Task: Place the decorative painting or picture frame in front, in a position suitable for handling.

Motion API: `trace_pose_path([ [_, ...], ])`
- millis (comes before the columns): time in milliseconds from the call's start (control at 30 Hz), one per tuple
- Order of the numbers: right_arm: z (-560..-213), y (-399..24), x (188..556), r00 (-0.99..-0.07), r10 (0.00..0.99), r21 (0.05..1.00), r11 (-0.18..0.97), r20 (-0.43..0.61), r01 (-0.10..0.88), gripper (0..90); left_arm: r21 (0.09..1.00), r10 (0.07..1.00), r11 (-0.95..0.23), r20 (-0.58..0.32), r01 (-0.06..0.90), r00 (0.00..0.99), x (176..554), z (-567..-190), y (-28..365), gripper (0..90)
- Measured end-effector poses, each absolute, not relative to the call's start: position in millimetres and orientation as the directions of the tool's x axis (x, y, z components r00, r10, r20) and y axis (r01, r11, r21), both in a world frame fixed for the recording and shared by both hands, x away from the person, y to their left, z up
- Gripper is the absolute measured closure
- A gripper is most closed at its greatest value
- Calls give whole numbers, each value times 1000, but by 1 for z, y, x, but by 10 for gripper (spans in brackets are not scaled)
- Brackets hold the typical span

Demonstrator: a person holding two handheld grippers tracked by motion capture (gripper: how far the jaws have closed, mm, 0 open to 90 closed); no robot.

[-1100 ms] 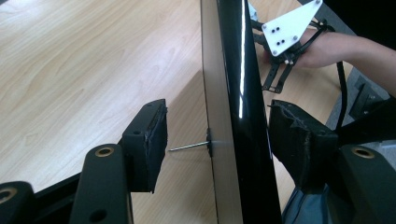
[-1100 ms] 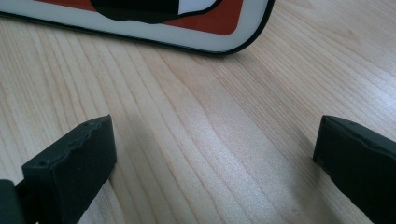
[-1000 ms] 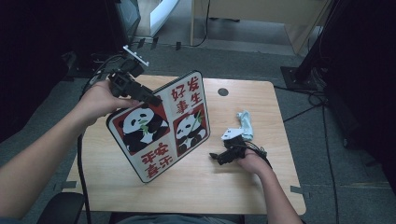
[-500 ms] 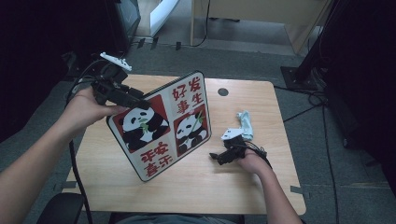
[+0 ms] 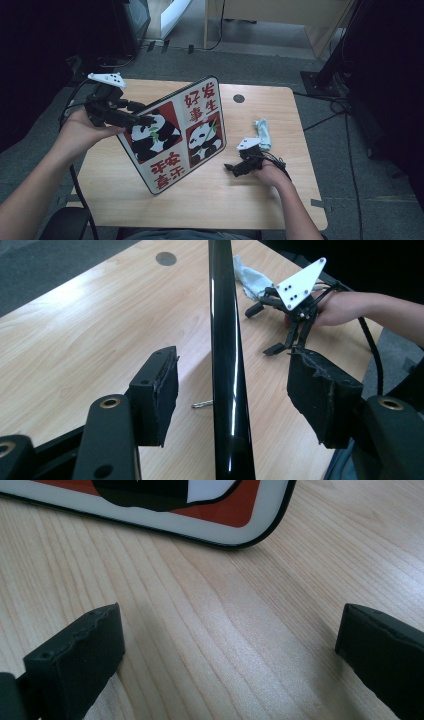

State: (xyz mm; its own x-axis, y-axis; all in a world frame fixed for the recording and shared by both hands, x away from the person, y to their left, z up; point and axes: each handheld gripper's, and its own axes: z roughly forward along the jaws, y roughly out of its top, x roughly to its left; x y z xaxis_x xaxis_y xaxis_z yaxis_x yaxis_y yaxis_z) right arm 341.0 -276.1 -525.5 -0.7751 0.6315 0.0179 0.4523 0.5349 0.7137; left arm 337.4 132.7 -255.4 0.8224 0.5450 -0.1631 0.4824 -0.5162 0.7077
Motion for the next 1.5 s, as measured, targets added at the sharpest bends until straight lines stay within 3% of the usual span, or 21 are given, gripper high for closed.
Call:
trace_pose_path([
  [867, -525, -276, 341, -774, 632, 713, 534, 20, 455, 0, 804, 573, -410, -140, 431, 807, 294, -321, 162, 390],
  [1500, -526, -276, 341, -775, 631, 714, 534, 19, 452, 0, 818, 522, -363, -218, 447, 824, 283, -369, 170, 413],
])
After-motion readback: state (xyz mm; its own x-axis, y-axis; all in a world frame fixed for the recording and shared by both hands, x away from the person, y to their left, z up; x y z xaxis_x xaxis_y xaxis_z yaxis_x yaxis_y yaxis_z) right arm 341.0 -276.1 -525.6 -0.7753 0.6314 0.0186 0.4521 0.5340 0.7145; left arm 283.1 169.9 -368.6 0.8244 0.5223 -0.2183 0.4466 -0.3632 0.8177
